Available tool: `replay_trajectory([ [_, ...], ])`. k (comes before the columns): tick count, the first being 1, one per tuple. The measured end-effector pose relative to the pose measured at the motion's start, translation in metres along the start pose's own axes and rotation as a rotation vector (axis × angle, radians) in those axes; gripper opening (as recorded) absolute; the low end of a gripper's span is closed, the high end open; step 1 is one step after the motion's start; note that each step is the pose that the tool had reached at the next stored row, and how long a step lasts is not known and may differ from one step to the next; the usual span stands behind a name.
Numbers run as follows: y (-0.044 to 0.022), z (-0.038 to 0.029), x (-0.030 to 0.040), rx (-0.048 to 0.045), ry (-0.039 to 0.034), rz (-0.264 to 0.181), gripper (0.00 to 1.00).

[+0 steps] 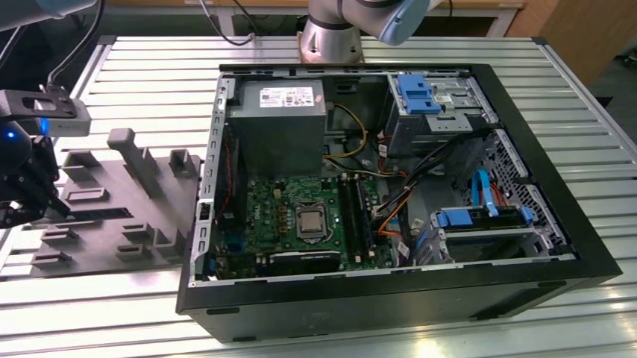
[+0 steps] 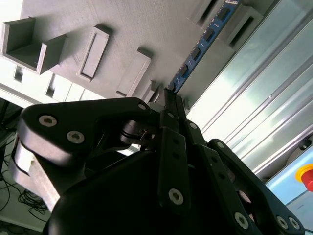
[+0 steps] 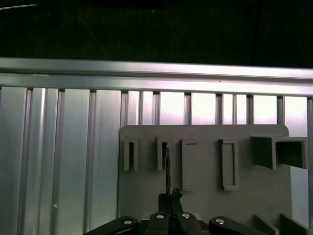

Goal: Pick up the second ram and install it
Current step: 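Pick up the second ram and move it above second insertion slot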

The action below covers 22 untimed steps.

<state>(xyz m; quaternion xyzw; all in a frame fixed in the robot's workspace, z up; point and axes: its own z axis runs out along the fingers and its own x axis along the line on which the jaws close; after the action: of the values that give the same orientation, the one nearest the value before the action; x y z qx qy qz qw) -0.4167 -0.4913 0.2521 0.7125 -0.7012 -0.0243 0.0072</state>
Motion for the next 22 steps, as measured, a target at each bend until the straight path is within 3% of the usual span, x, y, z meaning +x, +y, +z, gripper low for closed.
replay_trajectory([
  [22, 0.0004, -0.0083, -0.0002, 0.0, 0.0, 0.0, 0.12],
])
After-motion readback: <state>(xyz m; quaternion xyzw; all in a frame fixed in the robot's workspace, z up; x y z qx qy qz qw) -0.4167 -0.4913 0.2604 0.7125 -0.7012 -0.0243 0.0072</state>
